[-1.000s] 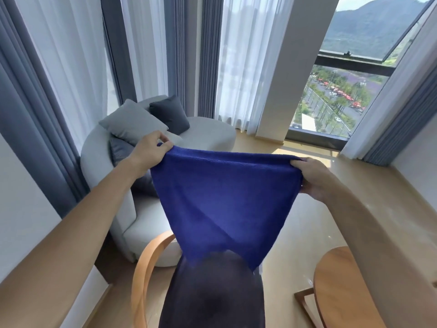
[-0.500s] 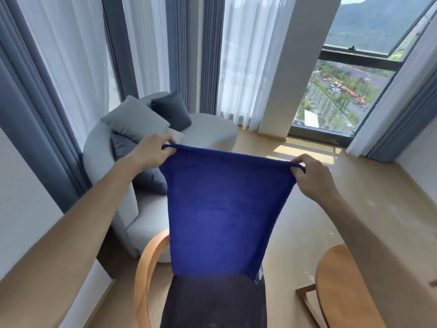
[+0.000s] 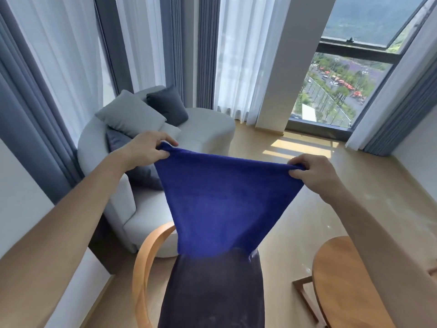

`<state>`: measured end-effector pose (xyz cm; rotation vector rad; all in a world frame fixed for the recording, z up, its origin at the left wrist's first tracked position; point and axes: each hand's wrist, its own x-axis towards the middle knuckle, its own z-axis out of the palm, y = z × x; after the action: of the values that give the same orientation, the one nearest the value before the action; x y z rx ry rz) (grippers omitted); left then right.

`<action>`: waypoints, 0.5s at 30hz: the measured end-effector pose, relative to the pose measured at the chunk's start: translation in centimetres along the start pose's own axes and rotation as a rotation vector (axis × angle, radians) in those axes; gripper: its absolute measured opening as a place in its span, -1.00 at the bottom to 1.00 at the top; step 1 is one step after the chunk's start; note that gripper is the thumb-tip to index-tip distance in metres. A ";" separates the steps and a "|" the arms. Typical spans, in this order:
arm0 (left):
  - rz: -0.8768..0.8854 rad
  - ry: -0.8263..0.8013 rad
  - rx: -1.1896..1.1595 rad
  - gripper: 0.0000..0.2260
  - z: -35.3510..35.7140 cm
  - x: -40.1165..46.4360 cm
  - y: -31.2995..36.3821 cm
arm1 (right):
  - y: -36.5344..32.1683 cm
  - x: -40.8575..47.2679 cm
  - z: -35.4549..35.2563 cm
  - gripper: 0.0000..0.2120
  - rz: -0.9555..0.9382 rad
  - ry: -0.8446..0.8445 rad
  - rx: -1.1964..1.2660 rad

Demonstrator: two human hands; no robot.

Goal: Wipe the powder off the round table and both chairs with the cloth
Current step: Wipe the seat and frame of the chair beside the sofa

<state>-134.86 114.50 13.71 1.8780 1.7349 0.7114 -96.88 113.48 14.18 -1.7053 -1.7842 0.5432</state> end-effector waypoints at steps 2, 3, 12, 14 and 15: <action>-0.001 0.136 0.178 -0.86 0.8 0.3 -0.3 | 0.2 0.1 0.5 -0.86 -0.067 0.096 -0.144; -0.019 0.198 0.189 -0.89 1.2 0.5 -0.5 | 0.2 0.2 0.7 -0.89 -0.073 0.131 -0.167; -0.256 -0.120 -0.741 -0.72 1.0 0.6 -0.3 | 0.7 1.1 -0.7 -0.63 0.270 -0.323 0.413; -0.169 -0.179 -0.637 -0.59 0.4 0.2 -0.4 | 1.0 0.9 -0.7 -0.63 0.154 -0.239 0.200; -0.127 -0.143 -0.458 -0.60 0.3 0.1 -0.4 | 1.1 0.8 -0.6 -0.68 0.083 -0.167 0.076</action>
<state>-134.97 114.61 13.16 1.4565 1.4388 0.8212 -95.62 114.31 14.02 -1.7311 -1.7880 0.8005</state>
